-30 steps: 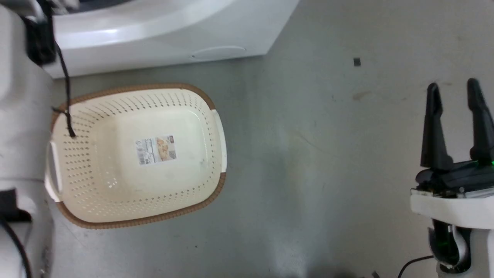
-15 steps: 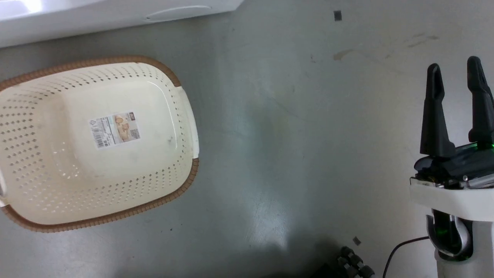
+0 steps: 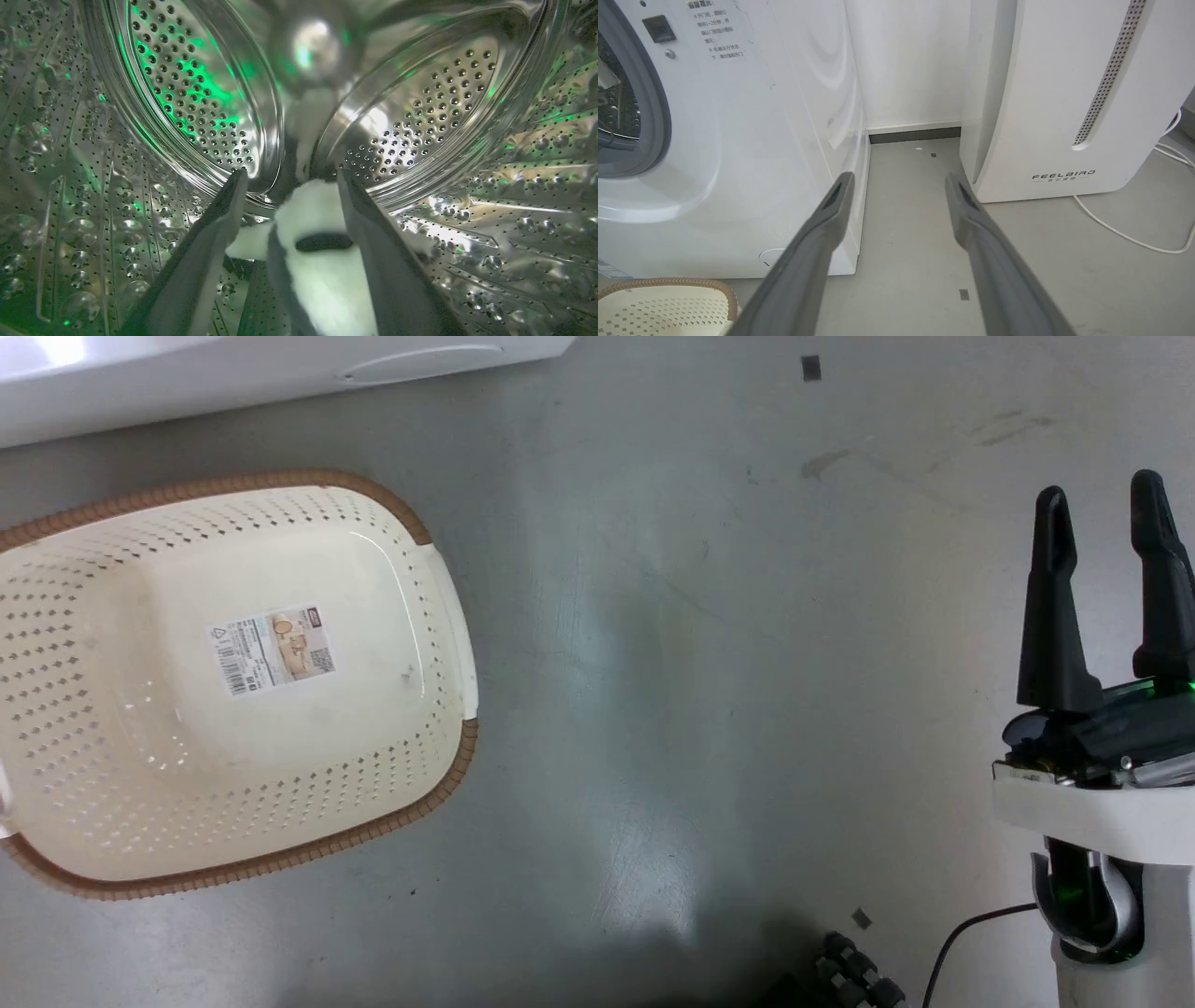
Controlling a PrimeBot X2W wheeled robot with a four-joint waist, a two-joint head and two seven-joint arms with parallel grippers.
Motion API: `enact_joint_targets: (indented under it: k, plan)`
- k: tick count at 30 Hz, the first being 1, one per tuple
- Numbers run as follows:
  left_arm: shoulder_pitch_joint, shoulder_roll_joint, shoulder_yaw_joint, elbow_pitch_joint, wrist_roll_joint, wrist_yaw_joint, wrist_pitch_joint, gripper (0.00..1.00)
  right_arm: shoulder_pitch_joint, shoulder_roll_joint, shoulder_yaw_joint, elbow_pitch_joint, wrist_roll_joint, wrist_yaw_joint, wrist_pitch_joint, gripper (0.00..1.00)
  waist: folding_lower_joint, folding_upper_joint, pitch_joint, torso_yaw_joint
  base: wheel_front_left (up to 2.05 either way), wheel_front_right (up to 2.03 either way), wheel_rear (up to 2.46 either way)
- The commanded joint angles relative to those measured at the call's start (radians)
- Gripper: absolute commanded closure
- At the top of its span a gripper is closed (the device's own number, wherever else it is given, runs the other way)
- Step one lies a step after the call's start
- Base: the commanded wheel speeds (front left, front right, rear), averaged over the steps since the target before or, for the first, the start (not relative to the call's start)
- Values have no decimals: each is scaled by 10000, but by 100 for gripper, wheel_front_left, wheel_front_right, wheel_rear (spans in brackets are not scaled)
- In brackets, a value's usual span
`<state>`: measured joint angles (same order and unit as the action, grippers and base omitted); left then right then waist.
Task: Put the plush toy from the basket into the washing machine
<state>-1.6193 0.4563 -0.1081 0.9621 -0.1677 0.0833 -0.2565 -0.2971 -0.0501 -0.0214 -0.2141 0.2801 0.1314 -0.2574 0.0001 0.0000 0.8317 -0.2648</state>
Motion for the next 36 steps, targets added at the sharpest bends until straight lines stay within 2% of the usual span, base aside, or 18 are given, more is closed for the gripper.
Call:
enact_joint_targets:
  k: [1, 8, 17, 36]
  plan:
    - [261, -65, 31, -15, 6, -36, -53, 0, -218, -1, -6, 22, -36, -7, -44, 0, -1, 0, -127, 90, 0, 0, 0]
    - [1531, -596, 184, -14, -204, 20, -53, 0, -119, -1, 87, 116, -319, -7, -44, 0, -1, 0, -908, 478, 0, 0, 0]
    - [3800, -1332, 416, -974, -203, 162, -53, 0, 288, -1, -131, 296, -805, -7, -44, 0, -1, 0, -2246, 1168, 0, 0, 0]
    - [10058, -3038, 914, -5640, 539, -187, -53, 0, 1860, -1, -321, 881, -1558, -7, -44, 0, -1, 0, -5215, 2511, 0, 0, 0]
